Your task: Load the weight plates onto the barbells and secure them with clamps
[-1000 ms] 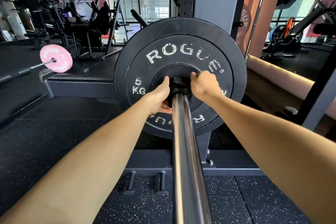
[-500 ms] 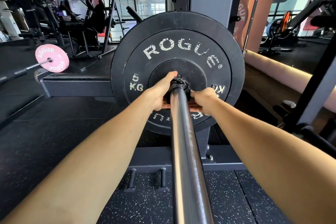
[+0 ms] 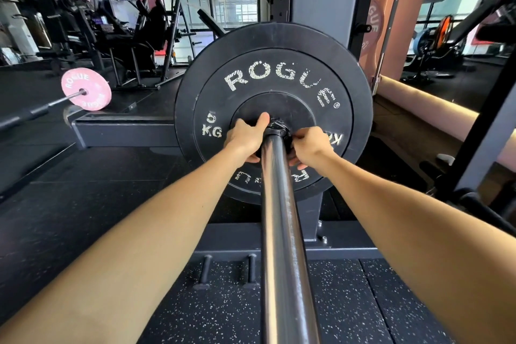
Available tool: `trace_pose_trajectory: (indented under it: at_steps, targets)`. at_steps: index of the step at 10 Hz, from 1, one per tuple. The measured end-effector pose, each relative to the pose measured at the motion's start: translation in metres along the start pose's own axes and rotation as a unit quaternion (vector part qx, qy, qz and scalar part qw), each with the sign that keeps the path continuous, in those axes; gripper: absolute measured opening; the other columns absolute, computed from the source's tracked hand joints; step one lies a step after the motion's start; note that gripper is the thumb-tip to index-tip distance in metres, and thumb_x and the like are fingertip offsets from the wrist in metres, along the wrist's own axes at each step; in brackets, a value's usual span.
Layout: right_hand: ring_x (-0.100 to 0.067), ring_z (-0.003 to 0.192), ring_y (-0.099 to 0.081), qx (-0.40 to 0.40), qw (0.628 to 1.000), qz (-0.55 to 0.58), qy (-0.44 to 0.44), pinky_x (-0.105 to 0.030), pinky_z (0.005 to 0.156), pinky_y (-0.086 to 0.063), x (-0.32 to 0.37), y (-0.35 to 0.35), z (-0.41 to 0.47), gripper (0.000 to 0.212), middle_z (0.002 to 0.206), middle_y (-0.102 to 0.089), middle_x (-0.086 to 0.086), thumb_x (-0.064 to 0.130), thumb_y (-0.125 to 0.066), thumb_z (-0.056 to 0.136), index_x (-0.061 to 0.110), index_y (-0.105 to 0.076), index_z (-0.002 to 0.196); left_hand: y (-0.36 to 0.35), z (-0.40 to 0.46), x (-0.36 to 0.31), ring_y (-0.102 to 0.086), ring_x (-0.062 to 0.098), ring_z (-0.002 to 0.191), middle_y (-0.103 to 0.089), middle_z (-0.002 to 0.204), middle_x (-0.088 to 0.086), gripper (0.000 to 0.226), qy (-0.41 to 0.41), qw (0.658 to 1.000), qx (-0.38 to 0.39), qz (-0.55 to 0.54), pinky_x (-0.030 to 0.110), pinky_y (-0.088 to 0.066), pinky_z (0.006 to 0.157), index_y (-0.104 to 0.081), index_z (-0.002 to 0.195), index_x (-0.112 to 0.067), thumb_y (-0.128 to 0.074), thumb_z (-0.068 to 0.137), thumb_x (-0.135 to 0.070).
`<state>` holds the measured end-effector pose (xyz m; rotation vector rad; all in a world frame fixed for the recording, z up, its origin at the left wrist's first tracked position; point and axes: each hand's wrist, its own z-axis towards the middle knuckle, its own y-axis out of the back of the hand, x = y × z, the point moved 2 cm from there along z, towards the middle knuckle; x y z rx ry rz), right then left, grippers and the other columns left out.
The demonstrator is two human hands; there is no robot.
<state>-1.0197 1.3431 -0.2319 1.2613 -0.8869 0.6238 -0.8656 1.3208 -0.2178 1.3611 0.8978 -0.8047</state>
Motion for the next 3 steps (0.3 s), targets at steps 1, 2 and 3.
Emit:
trace_pose_trajectory:
  at_steps: [1, 2, 3]
  targets:
    - [-0.033, 0.074, -0.071, 0.014, 0.99, -0.122, 0.069, -0.043, 0.069, -0.06, 0.007, 0.012, -0.006, 0.03, 0.084, -0.071, -0.013, 0.012, -0.04, 0.086, 0.013, -0.069, 0.092, 0.008, -0.01, -0.004, -0.07, 0.035, 0.077, -0.061, 0.1, 0.008, 0.03, -0.105, 0.991, -0.034, 0.08, 0.045, -0.06, 0.072, -0.047, 0.108, -0.027, -0.048, 0.095, -0.054]
    - [-0.034, 0.088, -0.067, 0.024, 0.975, -0.19, 0.109, -0.042, 0.083, -0.057, 0.018, 0.021, -0.01, 0.029, 0.095, -0.07, -0.01, 0.019, -0.044, 0.086, 0.021, -0.07, 0.099, 0.018, -0.017, -0.009, -0.072, 0.031, 0.071, -0.066, 0.096, 0.012, 0.02, -0.135, 0.984, -0.003, 0.119, 0.041, -0.062, 0.07, -0.057, 0.115, -0.032, -0.049, 0.099, -0.042]
    - [-0.029, 0.106, -0.062, 0.038, 0.965, -0.226, 0.131, -0.041, 0.095, -0.051, 0.034, 0.035, -0.013, 0.028, 0.113, -0.068, -0.005, 0.03, -0.053, 0.089, 0.024, -0.067, 0.111, 0.035, -0.027, -0.015, -0.062, 0.02, 0.065, -0.063, 0.079, 0.002, 0.031, -0.147, 0.966, 0.007, 0.213, 0.032, -0.059, 0.071, -0.059, 0.124, -0.031, -0.056, 0.096, -0.044]
